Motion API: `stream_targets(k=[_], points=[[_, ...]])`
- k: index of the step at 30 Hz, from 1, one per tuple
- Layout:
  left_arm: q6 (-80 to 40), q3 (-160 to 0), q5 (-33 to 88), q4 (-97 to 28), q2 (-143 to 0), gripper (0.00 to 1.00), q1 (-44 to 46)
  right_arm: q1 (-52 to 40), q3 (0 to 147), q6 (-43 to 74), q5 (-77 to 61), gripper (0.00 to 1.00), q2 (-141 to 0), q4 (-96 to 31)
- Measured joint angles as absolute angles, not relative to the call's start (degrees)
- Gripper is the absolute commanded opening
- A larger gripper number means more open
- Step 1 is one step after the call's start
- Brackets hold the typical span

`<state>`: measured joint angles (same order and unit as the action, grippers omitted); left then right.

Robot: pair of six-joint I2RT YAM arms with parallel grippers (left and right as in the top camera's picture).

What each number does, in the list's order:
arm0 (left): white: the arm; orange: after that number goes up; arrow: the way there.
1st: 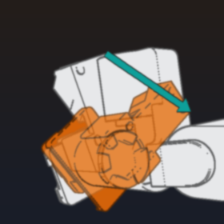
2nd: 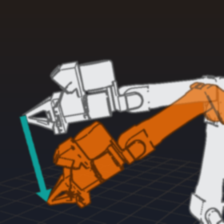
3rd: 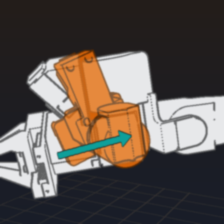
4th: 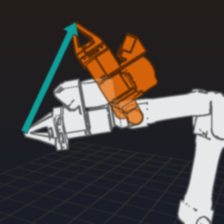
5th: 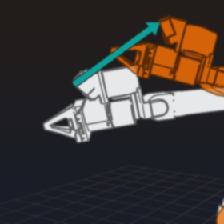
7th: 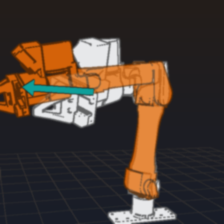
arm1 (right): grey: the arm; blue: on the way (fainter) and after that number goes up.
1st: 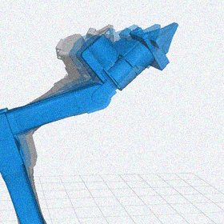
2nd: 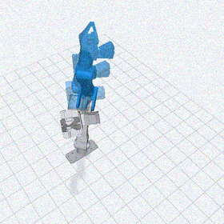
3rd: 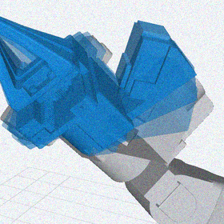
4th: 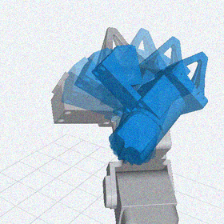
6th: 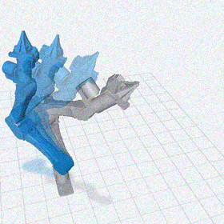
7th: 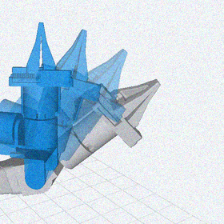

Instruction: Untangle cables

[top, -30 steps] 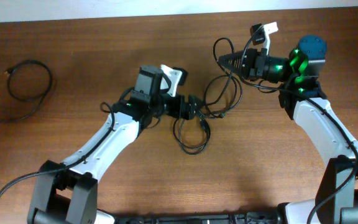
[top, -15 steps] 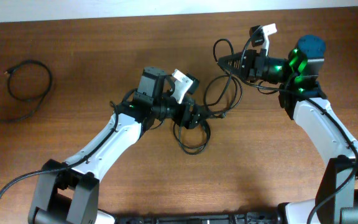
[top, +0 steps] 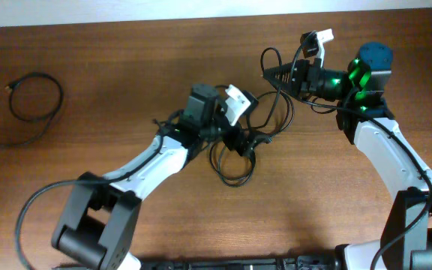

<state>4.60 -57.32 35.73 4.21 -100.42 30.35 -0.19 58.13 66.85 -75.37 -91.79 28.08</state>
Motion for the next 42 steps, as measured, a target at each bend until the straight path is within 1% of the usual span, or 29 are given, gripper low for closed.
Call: stream_targets(k=[1, 2, 3, 4, 5, 7, 10, 11, 15, 18, 20, 21, 23, 24, 26, 30, 33, 35, 38, 42], points=[[4.3, -57.3, 35.7, 4.5, -101.1, 0.90, 30.8, -0.2, 58.1, 66.9, -75.4, 0.04, -91.8, 28.1], [4.1, -57.3, 35.6, 5.0, -101.6, 0.79, 31.2, -0.2, 58.1, 67.0, -75.4, 0.04, -91.8, 28.1], [3.8, -57.3, 35.5, 5.5, -101.9, 0.71, 31.4, -0.2, 58.1, 67.1, -75.4, 0.04, -91.8, 28.1], [3.5, -57.3, 35.6, 5.8, -102.0, 0.59, 31.6, -0.2, 58.1, 67.1, -75.4, 0.04, -91.8, 28.1], [3.4, -57.3, 35.6, 6.3, -102.0, 0.35, 31.8, -0.2, 58.1, 67.1, -75.4, 0.04, -91.8, 28.1], [3.2, -57.3, 35.6, 6.8, -102.0, 0.09, 31.9, -0.2, 58.1, 67.1, -75.4, 0.04, -91.8, 28.1], [3.3, -57.3, 35.5, 6.7, -102.0, 0.04, 31.9, -0.2, 58.1, 67.2, -75.4, 0.04, -91.8, 28.1], [3.2, -57.3, 35.4, 6.7, -102.0, 0.00, 31.9, -0.2, 58.1, 67.1, -75.4, 0.04, -91.8, 28.1], [1.4, -57.3, 33.3, 6.7, -102.0, 0.00, 32.0, -0.2, 58.1, 67.1, -75.4, 0.05, -91.8, 28.1], [-1.1, -57.3, 31.5, 6.8, -102.0, 0.00, 32.0, -0.2, 58.1, 67.1, -75.4, 0.33, -91.8, 27.9], [-3.4, -57.3, 30.5, 6.7, -102.0, 0.00, 32.0, -0.2, 58.2, 67.3, -75.6, 0.55, -91.8, 27.9], [-4.4, -57.3, 30.1, 6.5, -102.0, 0.00, 31.8, -0.2, 58.1, 66.3, -75.6, 0.61, -91.8, 28.0], [-6.4, -57.3, 29.7, 4.7, -102.0, 0.00, 31.1, 0.0, 58.1, 63.5, -75.6, 0.90, -91.8, 28.1], [-7.3, -57.3, 29.7, 3.0, -102.0, 0.00, 30.4, 0.4, 58.1, 60.9, -75.6, 0.97, -91.8, 27.7], [-9.5, -57.3, 29.6, -1.6, -101.6, 0.00, 26.9, 2.0, 58.3, 54.7, -75.2, 0.99, -91.8, 24.9], [-11.4, -56.9, 31.9, -5.0, -96.7, 0.00, 20.0, 4.1, 58.9, 44.9, -69.5, 0.99, -91.8, 7.7], [-12.1, -56.9, 34.0, -4.0, -88.2, 0.00, 16.1, 3.2, 58.9, 35.6, -60.2, 0.99, -91.8, -8.9], [-12.3, -56.9, 34.9, -1.8, -80.8, 0.00, 15.6, 0.6, 58.8, 30.0, -52.5, 0.99, -91.8, -16.1], [-12.5, -57.0, 35.4, 2.5, -73.1, 0.00, 15.7, -4.2, 58.8, 25.7, -42.0, 0.99, -91.8, -20.5], [-13.1, -57.0, 35.3, 5.9, -67.7, 0.00, 15.7, -9.7, 58.8, 23.6, -28.9, 0.99, -91.8, -23.4]])
